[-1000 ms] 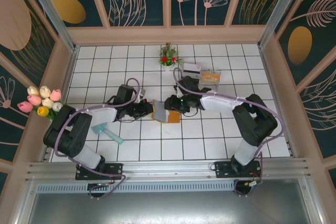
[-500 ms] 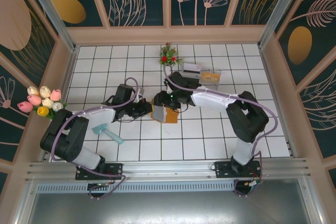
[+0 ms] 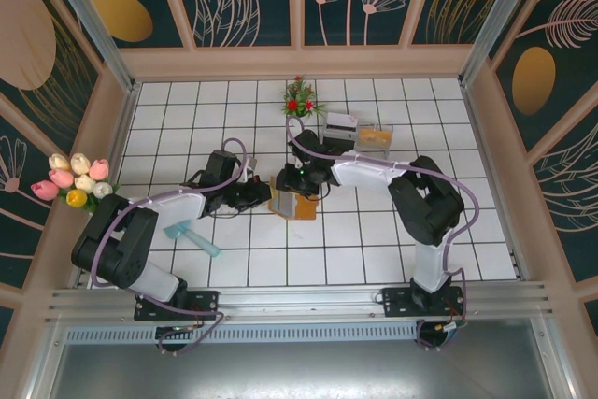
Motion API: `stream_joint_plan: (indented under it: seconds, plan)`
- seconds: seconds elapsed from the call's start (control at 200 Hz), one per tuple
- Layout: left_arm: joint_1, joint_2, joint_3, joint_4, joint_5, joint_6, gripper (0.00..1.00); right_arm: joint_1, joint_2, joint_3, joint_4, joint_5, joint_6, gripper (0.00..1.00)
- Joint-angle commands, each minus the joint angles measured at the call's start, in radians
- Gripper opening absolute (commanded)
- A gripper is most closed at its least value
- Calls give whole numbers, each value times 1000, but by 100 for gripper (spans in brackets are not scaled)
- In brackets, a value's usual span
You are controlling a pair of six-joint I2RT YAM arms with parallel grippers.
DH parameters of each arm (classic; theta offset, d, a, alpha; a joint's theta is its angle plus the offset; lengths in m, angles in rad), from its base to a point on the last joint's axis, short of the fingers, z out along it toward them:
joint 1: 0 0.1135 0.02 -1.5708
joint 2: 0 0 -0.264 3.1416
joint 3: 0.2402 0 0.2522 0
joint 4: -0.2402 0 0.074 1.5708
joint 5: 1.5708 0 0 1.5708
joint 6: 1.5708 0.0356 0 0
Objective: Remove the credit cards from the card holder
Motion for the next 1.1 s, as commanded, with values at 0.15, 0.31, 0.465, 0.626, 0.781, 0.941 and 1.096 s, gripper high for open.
stream_joint_plan:
  seconds: [0.15,0.31,0.465,0.626,0.781,0.941,1.096]
  plan:
    - [-5,-12,11,-38,-33,16,0,-23,-89,-36,-101,84,-23,39]
    - [-4,-6,12,-39,-38,14,0,-42,-129,-75,-119,98,-38,39]
    - [-5,2,16,-38,-39,12,0,-54,-141,-107,-108,80,-45,39]
    - [-5,9,17,-39,-39,12,0,-57,-152,-125,-64,14,-53,36]
    - [-5,9,17,-43,-45,12,0,-55,-150,-108,-115,103,-55,32]
    - [-5,7,25,-74,-62,25,0,-59,-167,-91,-222,305,-44,34]
    - [-5,-9,70,-185,-137,69,20,-57,-221,-115,-142,236,-64,36]
